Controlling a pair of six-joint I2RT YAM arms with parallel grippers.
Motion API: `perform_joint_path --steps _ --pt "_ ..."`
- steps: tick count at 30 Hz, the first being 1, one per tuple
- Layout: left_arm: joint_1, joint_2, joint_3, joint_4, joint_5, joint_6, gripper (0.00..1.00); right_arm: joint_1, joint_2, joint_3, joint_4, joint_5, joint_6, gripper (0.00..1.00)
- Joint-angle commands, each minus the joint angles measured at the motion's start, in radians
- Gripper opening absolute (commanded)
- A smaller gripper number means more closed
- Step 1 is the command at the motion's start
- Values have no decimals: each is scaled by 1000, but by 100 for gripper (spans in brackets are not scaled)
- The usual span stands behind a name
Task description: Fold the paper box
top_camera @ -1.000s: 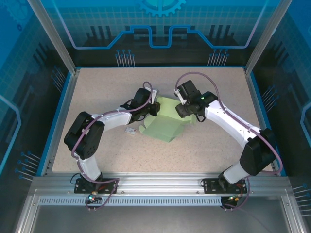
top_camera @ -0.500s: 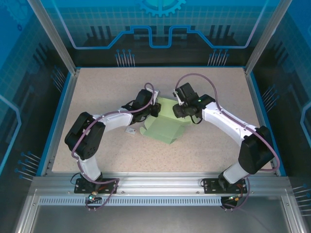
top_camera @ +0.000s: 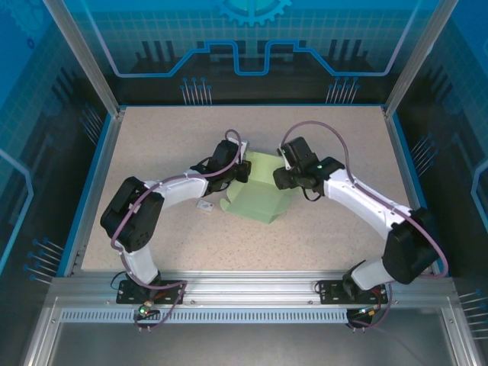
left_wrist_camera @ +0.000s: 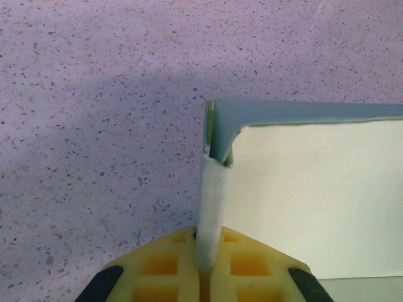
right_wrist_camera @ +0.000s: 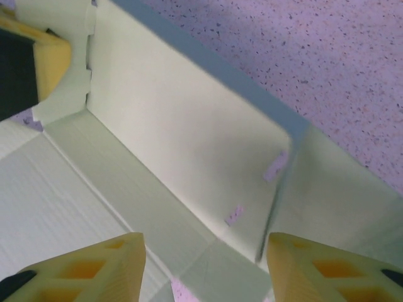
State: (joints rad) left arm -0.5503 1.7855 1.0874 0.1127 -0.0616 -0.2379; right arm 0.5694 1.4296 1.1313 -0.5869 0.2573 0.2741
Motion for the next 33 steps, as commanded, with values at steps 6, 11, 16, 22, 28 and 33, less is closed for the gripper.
perform_joint_path --steps 6,11,16,22,28,33 --pt "-8 -20 19 2 -12 -27 6 10 -142 -117 -82 -31 98 62" --pt "-7 -23 12 5 -8 -35 6 11 -162 -165 -86 -57 167 62" --pt "-7 -32 3 12 -6 -40 6 8 -126 -194 -13 -115 229 62" --pt "-7 -41 1 15 5 -38 6 -13 -99 -218 67 -126 301 62" --pt "-9 -49 -6 18 11 -40 6 -36 -93 -234 134 -118 331 61" --pt "-11 -55 -12 21 19 -38 6 -43 -88 -224 179 -109 298 60"
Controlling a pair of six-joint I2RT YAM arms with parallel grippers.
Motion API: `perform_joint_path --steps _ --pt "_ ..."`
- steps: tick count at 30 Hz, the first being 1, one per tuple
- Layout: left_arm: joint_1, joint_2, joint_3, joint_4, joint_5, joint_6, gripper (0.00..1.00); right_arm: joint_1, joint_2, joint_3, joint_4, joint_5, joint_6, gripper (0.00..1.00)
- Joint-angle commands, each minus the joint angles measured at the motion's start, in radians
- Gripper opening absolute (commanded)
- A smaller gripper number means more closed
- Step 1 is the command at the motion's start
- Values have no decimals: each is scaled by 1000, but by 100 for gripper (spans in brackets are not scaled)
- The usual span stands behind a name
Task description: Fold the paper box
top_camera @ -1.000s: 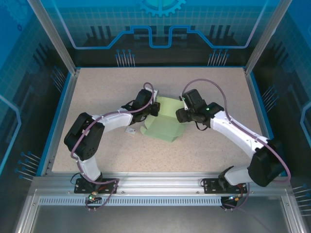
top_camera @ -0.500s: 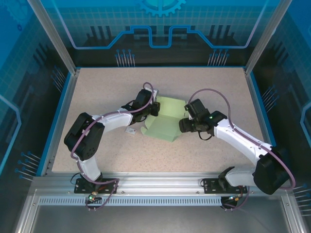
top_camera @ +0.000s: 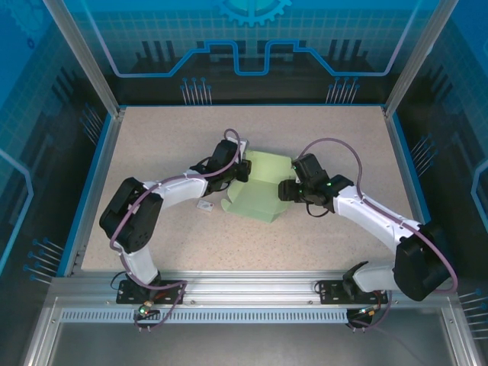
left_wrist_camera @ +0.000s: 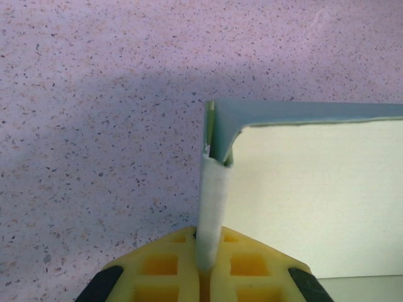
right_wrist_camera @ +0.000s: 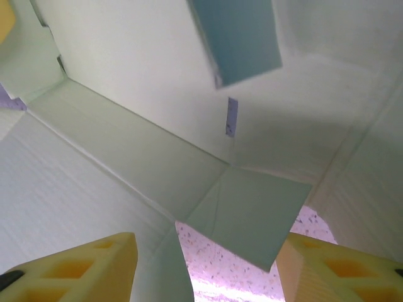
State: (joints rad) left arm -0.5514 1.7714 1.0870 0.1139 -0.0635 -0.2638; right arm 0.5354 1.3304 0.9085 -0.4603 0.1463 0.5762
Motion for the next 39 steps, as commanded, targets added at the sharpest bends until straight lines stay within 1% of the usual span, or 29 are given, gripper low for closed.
perform_joint_path --steps 1,5,11,16,21,26,34,39 --pt "-10 -43 -12 20 25 -12 6 -9 17 8 57 1 -16 60" --pt "-13 -50 -19 26 29 -11 6 -3 35 31 77 -11 -65 57" --pt "-19 -46 -15 18 37 -8 7 45 74 72 97 -9 -131 54" --pt "-24 -51 -13 8 40 -5 6 69 124 103 90 22 -166 51" --pt "-26 -54 -16 4 35 -5 7 74 150 109 95 -4 -193 49" --pt "-26 -53 -13 -11 13 -8 7 70 109 112 43 14 -243 50" --pt "-26 -47 -12 -20 -8 -9 7 69 27 123 -55 -10 -308 57" --pt "-25 -52 -12 -28 -19 -5 7 68 -26 159 -127 -33 -360 59"
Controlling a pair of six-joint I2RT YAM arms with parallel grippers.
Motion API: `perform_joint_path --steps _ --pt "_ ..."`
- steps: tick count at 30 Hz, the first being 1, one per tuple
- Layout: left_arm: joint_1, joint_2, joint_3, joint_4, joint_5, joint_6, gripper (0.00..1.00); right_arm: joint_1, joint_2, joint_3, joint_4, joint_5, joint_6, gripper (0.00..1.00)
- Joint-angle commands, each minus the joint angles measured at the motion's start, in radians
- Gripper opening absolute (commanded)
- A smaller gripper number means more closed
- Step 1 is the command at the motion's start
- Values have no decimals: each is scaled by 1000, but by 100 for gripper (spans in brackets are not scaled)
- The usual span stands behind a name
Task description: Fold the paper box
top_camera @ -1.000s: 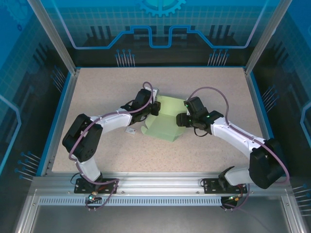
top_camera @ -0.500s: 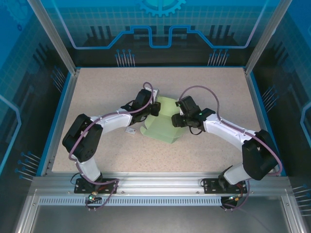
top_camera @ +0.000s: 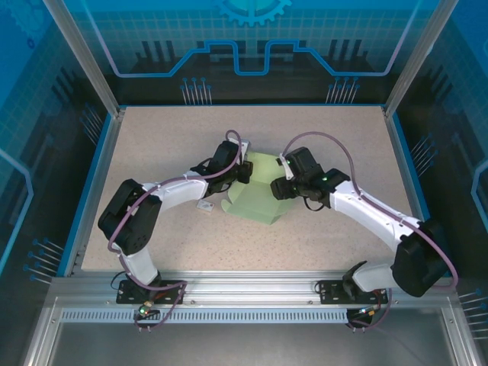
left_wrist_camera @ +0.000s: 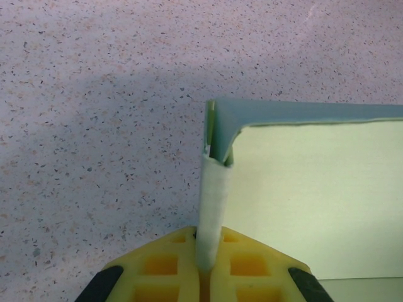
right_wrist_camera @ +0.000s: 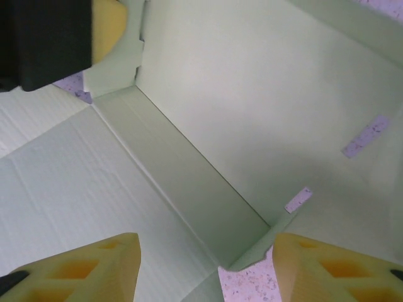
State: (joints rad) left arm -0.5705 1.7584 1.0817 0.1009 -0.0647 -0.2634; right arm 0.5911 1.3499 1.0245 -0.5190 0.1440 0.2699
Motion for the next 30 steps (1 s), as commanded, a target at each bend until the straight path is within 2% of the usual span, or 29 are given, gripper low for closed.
perform_joint_path --steps 1,5,8,15,21,23,30 --pt "-6 -39 -6 -14 -20 -5 6 12 -59 52 -81 -38 -67 59" --pt "-5 -40 0 -28 -24 -2 6 2 -132 84 -143 -75 -134 60" --pt "-6 -44 -4 -27 -27 -3 6 -48 -187 97 -187 -102 -159 60" --pt "-6 -53 11 -47 -20 -8 7 -304 -317 42 -201 -212 -122 60" --pt "-6 -63 16 -58 -5 -19 6 -496 -352 -83 -175 -249 -51 55" --pt "-5 -65 18 -59 -2 -22 6 -513 -349 -134 -139 -254 -42 53" --pt "-5 -71 21 -58 16 -31 6 -486 -272 -260 75 -421 -55 49"
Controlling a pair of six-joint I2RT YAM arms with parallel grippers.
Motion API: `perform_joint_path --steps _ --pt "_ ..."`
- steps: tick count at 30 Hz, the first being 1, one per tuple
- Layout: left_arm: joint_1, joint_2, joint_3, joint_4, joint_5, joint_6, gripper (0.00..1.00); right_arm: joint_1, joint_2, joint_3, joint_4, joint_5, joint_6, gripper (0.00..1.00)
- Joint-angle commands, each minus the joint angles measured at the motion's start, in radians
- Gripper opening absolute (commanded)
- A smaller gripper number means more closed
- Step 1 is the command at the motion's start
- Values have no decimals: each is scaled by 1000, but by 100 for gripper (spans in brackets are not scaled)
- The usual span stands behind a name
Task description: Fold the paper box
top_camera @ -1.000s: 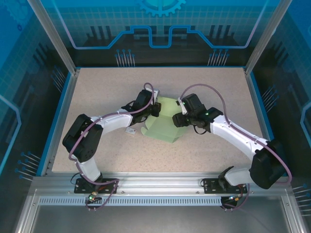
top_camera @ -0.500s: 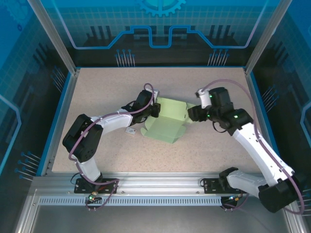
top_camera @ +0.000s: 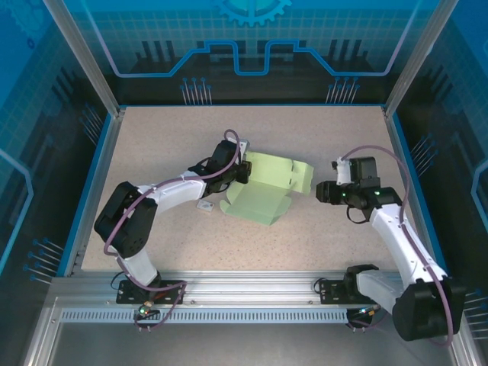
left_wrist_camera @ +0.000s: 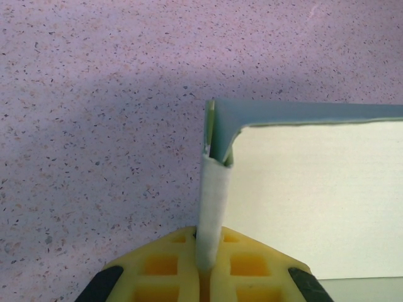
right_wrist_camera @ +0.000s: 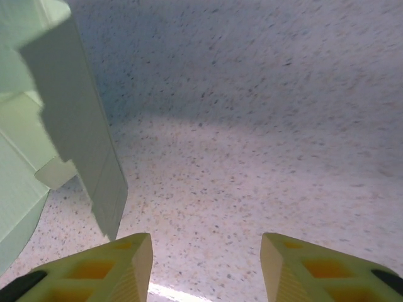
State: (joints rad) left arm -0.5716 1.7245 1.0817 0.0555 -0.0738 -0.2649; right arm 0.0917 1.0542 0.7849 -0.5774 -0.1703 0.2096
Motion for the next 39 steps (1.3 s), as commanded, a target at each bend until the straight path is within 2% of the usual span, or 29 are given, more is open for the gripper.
perform_joint_path --steps 1,4,10,14,26,32,39 --pt "-4 -37 23 -13 29 -30 6 18 37 -21 154 -124 0 49" --pt "-4 -37 27 -13 43 -33 6 39 86 -17 212 -167 -18 49" --pt "-6 -36 37 -22 62 -23 7 78 168 15 276 -242 -86 41" --pt "-5 -36 40 -27 66 -16 6 104 201 24 321 -268 -100 42" --pt "-10 -33 37 -28 86 -17 7 139 245 68 346 -249 -103 53" --pt "-15 -31 39 -25 90 -17 7 155 258 81 351 -242 -98 53" --pt "-19 -32 37 -27 91 -21 7 202 299 129 324 -129 -79 53"
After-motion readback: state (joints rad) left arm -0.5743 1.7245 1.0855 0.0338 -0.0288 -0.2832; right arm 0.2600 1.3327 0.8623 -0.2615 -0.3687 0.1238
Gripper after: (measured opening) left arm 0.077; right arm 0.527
